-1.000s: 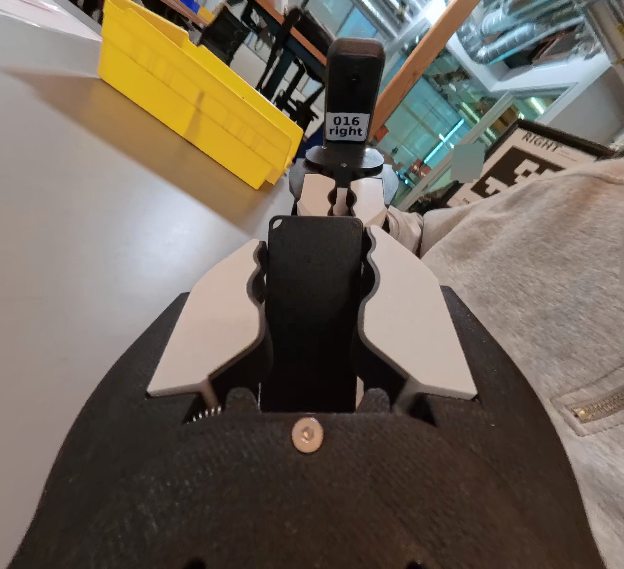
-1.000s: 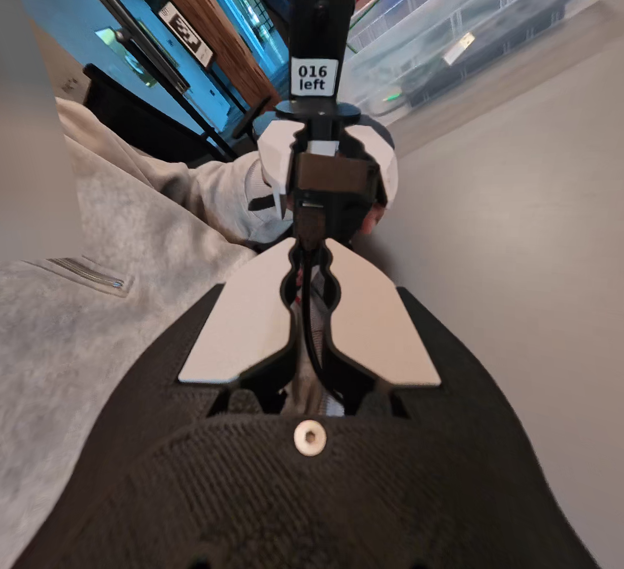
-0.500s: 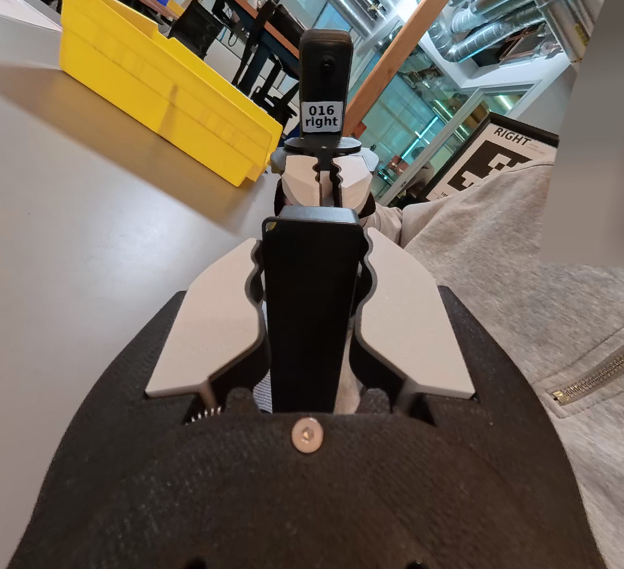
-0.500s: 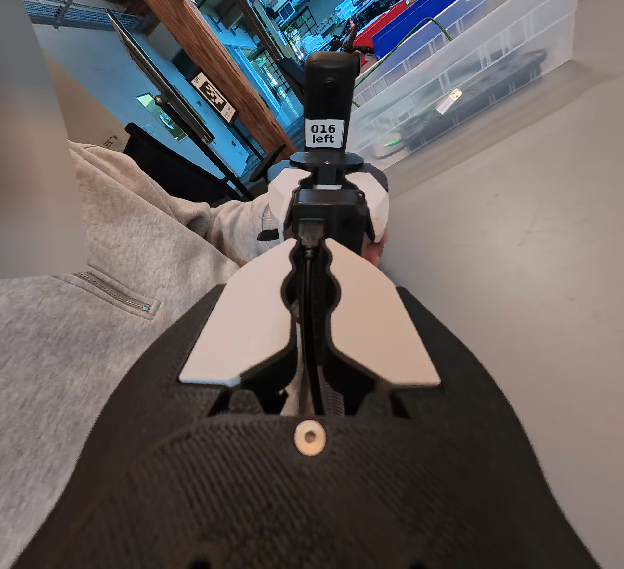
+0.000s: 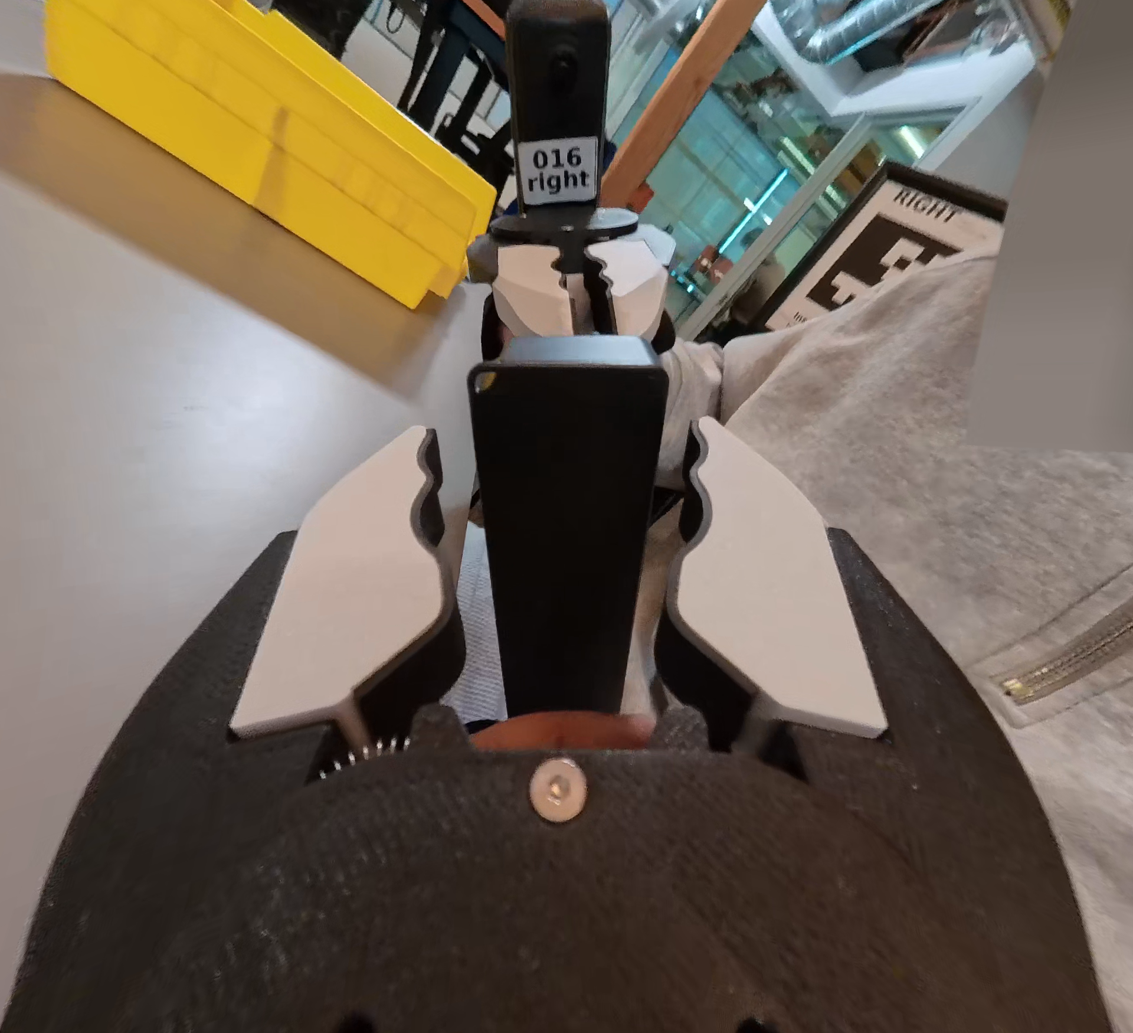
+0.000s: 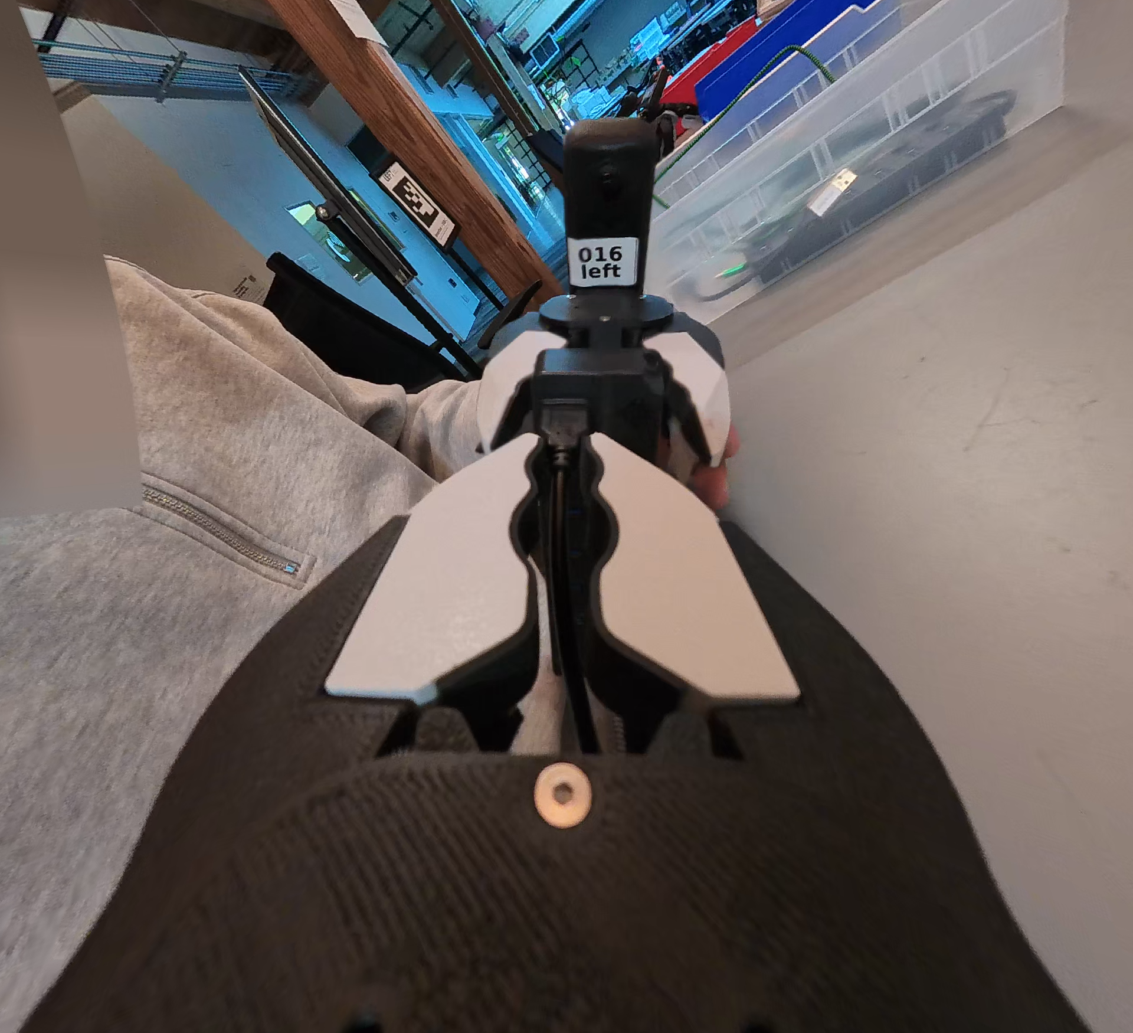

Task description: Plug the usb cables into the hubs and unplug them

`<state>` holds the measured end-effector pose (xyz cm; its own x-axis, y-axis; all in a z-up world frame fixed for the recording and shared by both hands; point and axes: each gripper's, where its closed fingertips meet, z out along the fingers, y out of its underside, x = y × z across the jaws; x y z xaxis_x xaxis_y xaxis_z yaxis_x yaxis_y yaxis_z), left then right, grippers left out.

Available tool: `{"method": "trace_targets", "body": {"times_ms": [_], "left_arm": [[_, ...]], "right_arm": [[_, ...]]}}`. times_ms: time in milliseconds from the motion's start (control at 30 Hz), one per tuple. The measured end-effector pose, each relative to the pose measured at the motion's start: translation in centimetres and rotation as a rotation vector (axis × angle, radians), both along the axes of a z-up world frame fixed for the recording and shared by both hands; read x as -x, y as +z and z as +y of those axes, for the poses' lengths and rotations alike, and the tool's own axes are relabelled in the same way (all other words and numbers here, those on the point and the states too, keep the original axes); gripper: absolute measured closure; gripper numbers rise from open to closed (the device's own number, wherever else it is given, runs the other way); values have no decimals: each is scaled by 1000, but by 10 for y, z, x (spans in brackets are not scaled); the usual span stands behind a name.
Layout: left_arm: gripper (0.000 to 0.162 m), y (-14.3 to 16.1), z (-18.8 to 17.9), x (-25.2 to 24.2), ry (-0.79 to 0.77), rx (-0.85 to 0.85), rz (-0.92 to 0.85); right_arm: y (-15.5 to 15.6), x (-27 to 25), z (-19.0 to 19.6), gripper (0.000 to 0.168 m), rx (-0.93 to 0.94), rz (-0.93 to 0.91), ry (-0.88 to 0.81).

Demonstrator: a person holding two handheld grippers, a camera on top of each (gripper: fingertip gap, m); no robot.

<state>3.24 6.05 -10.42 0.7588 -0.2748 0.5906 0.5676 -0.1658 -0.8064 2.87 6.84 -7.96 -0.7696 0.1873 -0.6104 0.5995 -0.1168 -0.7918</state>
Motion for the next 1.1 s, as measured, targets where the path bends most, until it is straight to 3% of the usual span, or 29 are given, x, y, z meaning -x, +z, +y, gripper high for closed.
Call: {"method": "trace_targets", "body": {"times_ms": [133,267,600,667,1100], "left_arm": [[86,-7,5,-4,14,31,77],[103,1,4,-1,46,-16,79],[104,2,3,2,55,-8,101],[104,-1,4,2,60,10,117],[104,4,4,3,63,-22,84]], "right_arm": [[0,1,0,158,8,-4,-4],[0,0,-1,158,18,-11,2],[2,1,-2,157,-1,69,-17],[4,2,-2,148,14,73,-22],[-1,0,-5,152,-42,108,-16]]}}
